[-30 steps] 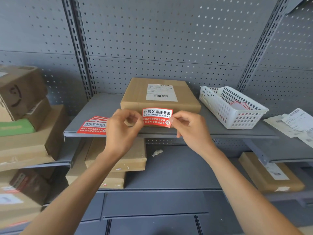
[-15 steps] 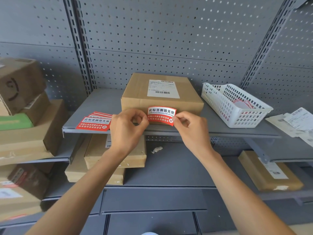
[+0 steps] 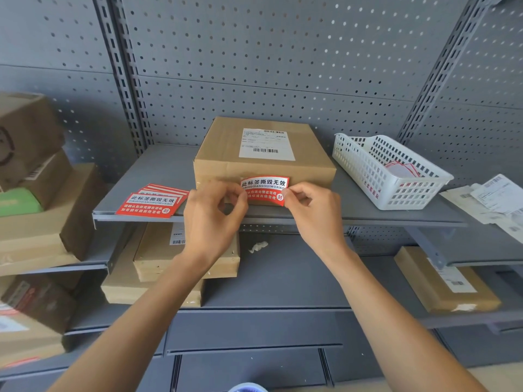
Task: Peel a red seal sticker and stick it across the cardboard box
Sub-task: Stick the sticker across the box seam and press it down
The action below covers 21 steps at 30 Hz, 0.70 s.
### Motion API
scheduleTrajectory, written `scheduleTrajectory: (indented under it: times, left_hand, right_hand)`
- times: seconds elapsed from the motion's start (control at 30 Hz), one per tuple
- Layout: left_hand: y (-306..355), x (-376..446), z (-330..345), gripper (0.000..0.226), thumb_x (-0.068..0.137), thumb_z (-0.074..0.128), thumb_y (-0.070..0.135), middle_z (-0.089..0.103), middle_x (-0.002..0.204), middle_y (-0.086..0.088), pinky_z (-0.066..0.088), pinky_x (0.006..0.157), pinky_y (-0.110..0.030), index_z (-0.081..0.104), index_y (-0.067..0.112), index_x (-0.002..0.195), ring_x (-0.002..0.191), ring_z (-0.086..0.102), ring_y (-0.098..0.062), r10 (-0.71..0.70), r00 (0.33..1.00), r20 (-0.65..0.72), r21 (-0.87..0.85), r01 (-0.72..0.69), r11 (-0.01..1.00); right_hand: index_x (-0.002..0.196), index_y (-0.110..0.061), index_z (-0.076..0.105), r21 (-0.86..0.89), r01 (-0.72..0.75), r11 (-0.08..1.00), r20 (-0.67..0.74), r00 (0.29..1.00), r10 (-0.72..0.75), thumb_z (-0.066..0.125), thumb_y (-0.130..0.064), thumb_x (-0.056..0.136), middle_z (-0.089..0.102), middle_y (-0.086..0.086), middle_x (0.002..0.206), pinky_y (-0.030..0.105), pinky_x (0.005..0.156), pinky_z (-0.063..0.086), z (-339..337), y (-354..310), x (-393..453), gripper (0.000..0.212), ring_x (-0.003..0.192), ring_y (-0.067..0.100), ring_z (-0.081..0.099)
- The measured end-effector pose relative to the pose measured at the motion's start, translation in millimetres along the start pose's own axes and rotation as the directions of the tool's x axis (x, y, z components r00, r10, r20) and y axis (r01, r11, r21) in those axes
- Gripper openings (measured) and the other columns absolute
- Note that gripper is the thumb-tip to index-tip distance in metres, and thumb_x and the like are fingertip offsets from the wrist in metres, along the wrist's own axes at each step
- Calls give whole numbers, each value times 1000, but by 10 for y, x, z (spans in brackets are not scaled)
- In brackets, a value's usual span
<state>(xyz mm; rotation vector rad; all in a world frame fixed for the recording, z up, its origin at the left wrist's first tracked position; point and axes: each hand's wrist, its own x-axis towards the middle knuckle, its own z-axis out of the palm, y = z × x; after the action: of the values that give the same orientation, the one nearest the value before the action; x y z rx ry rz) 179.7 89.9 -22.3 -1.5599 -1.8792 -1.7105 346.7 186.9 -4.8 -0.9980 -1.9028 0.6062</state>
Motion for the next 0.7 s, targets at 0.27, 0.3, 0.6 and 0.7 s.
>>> scheduleTrajectory:
  times: [0.27,0.3,0.6,0.7]
  left_hand:
    - [-24,81,38,8,91,69,19,73,89,6,55,72,-43,75,16,96,74,62,-12,93,994,59,57,-97,994]
    - [-32,88,40,9,90,68,19,72,90,6,55,73,-44,74,17,97,75,63,-13,83,995,57,55,-86,995]
    - [-60,118,50,14,91,69,16,71,94,7,54,78,-45,73,19,104,79,63,-18,79,994,70,94,-85,992]
    - [-74,121,57,17,91,70,15,73,100,4,52,79,-47,74,18,108,86,62,-22,102,993,56,135,-109,985]
  right_hand:
    - [80,-16,79,25,-19,1000,-8,1000,19,69,-21,92,76,-9,74,16,67,51,3,-9,24,16,72,7,70]
    - [80,-17,79,19,-19,1000,-11,1000,19,69,-22,92,76,-10,74,16,67,51,3,-7,22,16,72,6,70]
    - [75,-18,76,1,-25,1000,5,1000,25,68,-27,93,75,-9,70,24,65,51,19,4,90,22,69,9,69]
    - [74,-19,76,-17,-34,999,10,999,34,67,-28,93,74,-10,70,22,65,50,22,4,97,23,70,7,69]
